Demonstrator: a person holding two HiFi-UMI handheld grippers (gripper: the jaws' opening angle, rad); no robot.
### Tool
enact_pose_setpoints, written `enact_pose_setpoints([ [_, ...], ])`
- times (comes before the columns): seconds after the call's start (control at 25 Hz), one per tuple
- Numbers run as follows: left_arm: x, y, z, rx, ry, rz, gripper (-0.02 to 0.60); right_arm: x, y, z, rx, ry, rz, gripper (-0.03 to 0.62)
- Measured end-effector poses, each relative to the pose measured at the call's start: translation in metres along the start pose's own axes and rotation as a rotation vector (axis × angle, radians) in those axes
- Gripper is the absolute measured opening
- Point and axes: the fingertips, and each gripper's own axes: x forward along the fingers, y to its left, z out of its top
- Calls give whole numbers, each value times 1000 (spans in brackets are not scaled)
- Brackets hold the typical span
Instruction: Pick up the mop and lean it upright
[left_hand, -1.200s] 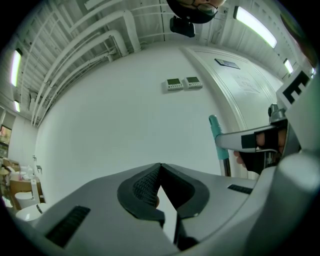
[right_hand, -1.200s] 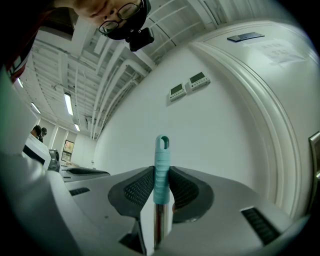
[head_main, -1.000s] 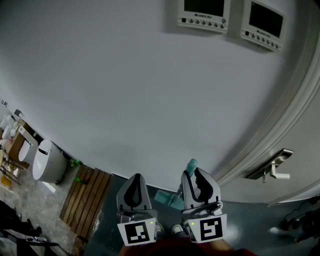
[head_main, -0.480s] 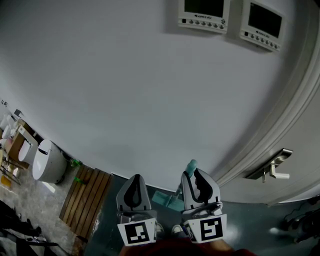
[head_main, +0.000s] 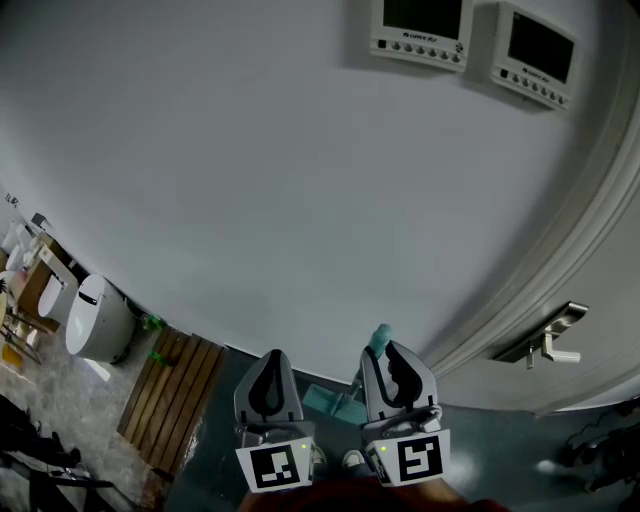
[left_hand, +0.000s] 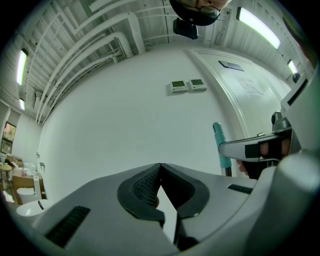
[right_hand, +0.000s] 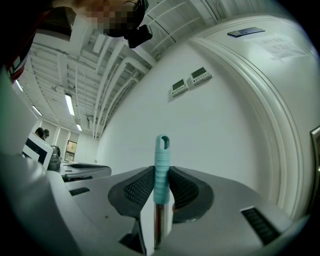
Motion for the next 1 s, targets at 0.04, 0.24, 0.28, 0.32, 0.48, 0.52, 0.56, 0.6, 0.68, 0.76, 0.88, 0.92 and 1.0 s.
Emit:
enact_pose_setpoints([
  [0.04,0,0,0,0,0,0,14,0,0,-2,-4,5,2,107],
  [0.24,1,1,0,-1,-3,3,14,0,0,-9,-3,15,3,107],
  [0.28,2,1,0,0,-3,2,14,1,0,-11,-1,20,2,107],
  [0.32,3,0,0,1,-3,2,14,2,-1,-12,0,24,3,107],
  [0.48,3,-1,0,5,-2,2,14,3,-2,-17,1,32,2,107],
  [0.52,4,-1,0,4,-3,1,14,2,-2,-19,-3,38,3,107],
  [0.56,4,-1,0,5,-3,1,14,3,-2,-20,-4,39,4,107],
  [0.6,4,-1,0,6,-4,0,14,3,-3,-21,-2,35,1,107],
  [0.68,5,-2,0,11,-4,-1,14,5,-4,-23,7,25,-7,107],
  [0.76,5,-3,0,11,-6,-2,14,6,-5,-28,9,31,-9,107],
  [0.88,4,-4,-1,5,-3,1,14,5,-5,-38,8,48,-6,107],
  [0.92,4,-4,-2,4,-1,2,14,5,-5,-41,9,53,-5,107],
  [1.0,4,-4,-4,4,2,3,14,4,-5,-46,12,64,-5,107],
])
